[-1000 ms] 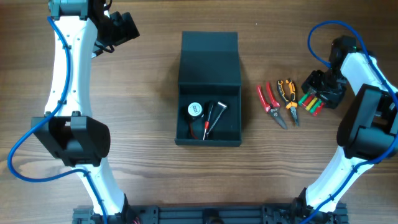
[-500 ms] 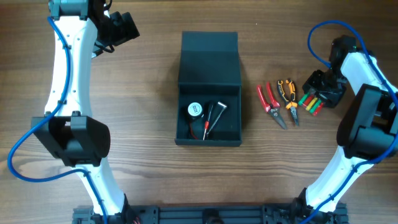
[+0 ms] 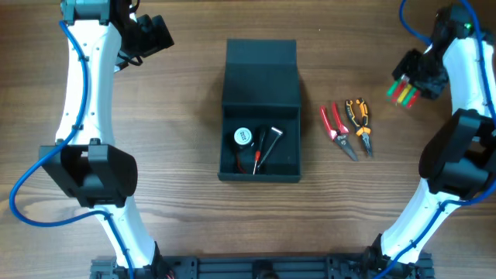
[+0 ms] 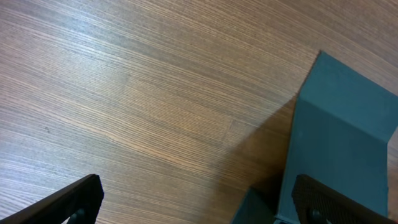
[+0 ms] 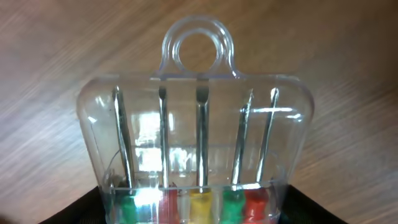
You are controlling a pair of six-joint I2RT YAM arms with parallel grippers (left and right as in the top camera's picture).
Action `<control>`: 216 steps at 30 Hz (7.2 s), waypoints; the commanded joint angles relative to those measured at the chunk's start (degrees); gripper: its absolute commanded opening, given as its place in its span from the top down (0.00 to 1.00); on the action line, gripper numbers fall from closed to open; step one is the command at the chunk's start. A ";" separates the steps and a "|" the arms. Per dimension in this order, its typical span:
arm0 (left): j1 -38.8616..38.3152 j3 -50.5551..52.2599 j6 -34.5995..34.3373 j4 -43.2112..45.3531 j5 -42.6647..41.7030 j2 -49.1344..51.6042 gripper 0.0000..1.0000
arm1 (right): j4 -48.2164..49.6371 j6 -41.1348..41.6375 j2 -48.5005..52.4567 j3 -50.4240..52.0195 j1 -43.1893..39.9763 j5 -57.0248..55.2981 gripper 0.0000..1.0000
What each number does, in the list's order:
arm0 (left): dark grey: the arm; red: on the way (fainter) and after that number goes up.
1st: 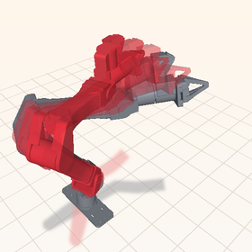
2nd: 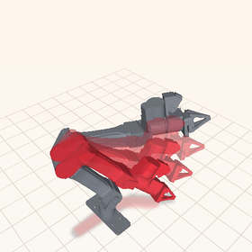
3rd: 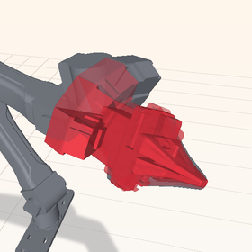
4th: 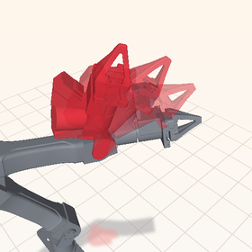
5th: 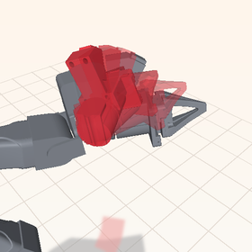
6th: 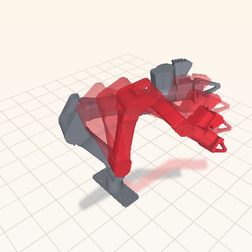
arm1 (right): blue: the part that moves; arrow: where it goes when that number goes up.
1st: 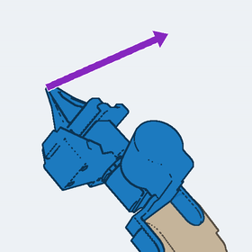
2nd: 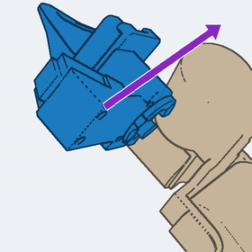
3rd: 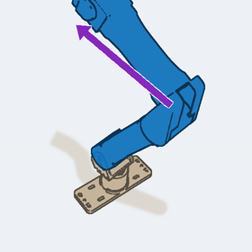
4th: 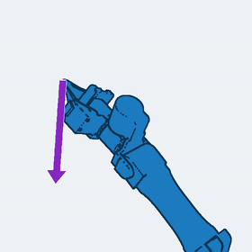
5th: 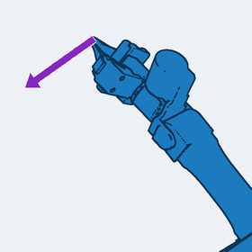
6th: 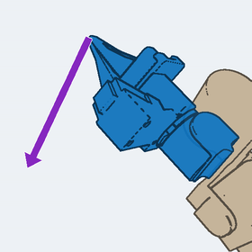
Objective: Pack container
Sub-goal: 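Lift the screwdriver case and carry it over the black box, then lower the case into the box and open the right gripper, then move the right gripper back over the orange-black pliers, then lower the right gripper and close it on the pliers handles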
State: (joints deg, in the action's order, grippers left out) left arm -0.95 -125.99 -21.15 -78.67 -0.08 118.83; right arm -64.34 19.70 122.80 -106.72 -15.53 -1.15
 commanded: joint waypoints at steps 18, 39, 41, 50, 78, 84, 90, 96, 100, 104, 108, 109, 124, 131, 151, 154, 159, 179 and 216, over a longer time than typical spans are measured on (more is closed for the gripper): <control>0.00 -0.66 -0.33 -0.04 -0.48 -0.66 0.00 | -13.20 -19.76 -12.46 -11.52 21.05 13.49 0.33; 0.00 -0.66 -0.33 -0.04 -0.48 -0.66 0.00 | 4.33 -9.27 -12.44 25.07 47.19 11.13 0.31; 0.00 -0.66 -0.33 -0.04 -0.48 -0.66 0.00 | 7.15 -8.76 -12.44 28.46 47.19 11.54 0.31; 0.00 -0.66 -0.33 -0.04 -0.50 -0.66 0.00 | 8.68 -8.68 -12.44 29.16 47.19 11.76 0.12; 0.00 -0.66 -0.33 -0.04 -0.48 -0.66 0.00 | -13.22 -15.32 -12.39 -3.54 10.64 -3.50 0.09; 0.00 -0.66 -0.33 -0.04 -0.50 -0.66 0.00 | 0.96 -16.83 -12.39 18.56 8.48 1.70 0.09; 0.00 -0.66 -0.33 -0.04 -0.48 -0.66 0.00 | 6.29 -16.48 -12.39 27.87 8.48 1.64 0.09; 0.00 -0.66 -0.33 -0.04 -0.48 -0.66 0.00 | 10.05 -16.57 -12.39 28.48 7.93 1.62 0.09; 0.00 -0.66 -0.33 -0.04 -0.50 -0.66 0.00 | 11.67 -19.87 -12.39 28.48 7.93 1.18 0.04; 0.00 -0.66 -0.33 -0.04 -0.48 -0.66 0.00 | 13.97 -22.84 -12.33 28.48 7.93 0.98 0.01; 0.00 -0.66 -0.33 -0.04 -0.50 -0.66 0.00 | 16.06 -24.44 -12.33 28.48 7.61 1.05 0.00; 0.00 -0.66 -0.33 -0.04 -0.48 -0.66 0.00 | 16.46 -24.48 -12.15 28.48 7.39 1.14 0.00; 0.00 -0.66 -0.33 -0.04 -0.48 -0.66 0.00 | 17.03 -23.58 -4.90 28.48 7.13 3.15 0.03; 0.00 -0.66 -0.33 -0.02 -0.48 -0.66 0.00 | 16.96 -20.98 -4.90 28.48 7.13 3.23 0.31; 0.00 -0.66 -0.33 -0.04 -0.48 -0.66 0.00 | 15.96 -16.85 -4.92 28.46 2.32 7.69 0.08; 0.00 -0.66 -0.33 -0.04 -0.48 -0.66 0.00 | 16.09 -16.87 -4.92 28.46 2.32 7.69 0.14; 0.00 -0.66 -0.33 -0.04 -0.48 -0.66 0.00 | 16.37 -17.88 -4.90 28.46 2.34 10.10 0.01; 0.00 -0.66 -0.33 -0.04 -0.48 -0.66 0.00 | 16.11 -18.32 -4.92 24.85 2.34 16.28 0.00; 0.00 -0.66 -0.33 -0.04 -0.48 -0.66 0.00 | 7.98 -29.20 -4.87 23.58 5.99 15.98 0.00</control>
State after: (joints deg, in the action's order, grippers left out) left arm -0.95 -126.02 -21.15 -78.67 -0.10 118.83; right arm -56.36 -8.47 117.08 -82.15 -9.89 15.79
